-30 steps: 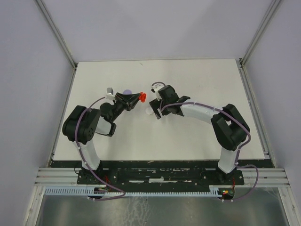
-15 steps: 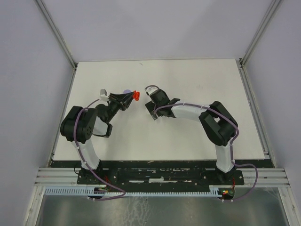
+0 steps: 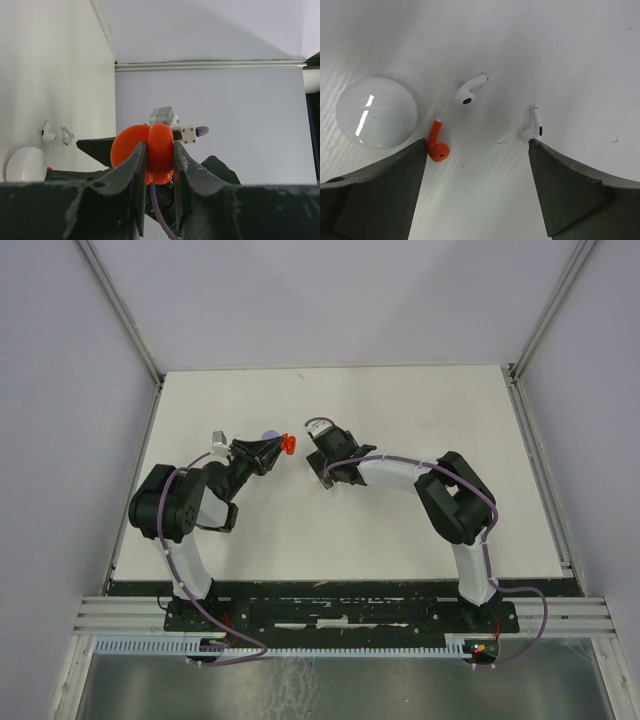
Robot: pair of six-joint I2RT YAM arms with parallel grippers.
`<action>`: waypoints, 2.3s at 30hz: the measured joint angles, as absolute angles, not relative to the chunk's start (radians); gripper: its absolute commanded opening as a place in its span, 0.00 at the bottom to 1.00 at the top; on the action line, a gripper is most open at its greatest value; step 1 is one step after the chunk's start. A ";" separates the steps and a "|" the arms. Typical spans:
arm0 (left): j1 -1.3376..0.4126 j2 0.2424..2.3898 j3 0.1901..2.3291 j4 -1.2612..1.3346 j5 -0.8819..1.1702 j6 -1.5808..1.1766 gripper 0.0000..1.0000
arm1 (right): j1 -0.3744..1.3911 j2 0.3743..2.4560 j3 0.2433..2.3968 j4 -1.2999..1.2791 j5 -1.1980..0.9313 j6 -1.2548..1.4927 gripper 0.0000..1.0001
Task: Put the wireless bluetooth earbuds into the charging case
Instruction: Adjust the earbud at the center of the board.
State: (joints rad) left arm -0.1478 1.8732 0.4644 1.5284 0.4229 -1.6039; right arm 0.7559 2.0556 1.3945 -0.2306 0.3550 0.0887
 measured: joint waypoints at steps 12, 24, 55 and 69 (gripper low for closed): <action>-0.147 1.873 0.461 1.528 0.425 -1.604 0.03 | 0.683 2.036 1.361 -0.232 0.394 0.109 0.91; -0.147 1.873 0.458 1.528 0.425 -1.604 0.03 | 0.582 1.977 1.288 -0.253 0.432 0.144 0.93; -0.146 1.889 0.458 1.528 0.427 -1.604 0.03 | 0.506 1.923 1.253 -0.276 0.383 0.213 0.93; -0.146 1.889 0.458 1.528 0.428 -1.604 0.03 | 0.506 1.977 1.305 -0.287 0.351 0.221 0.93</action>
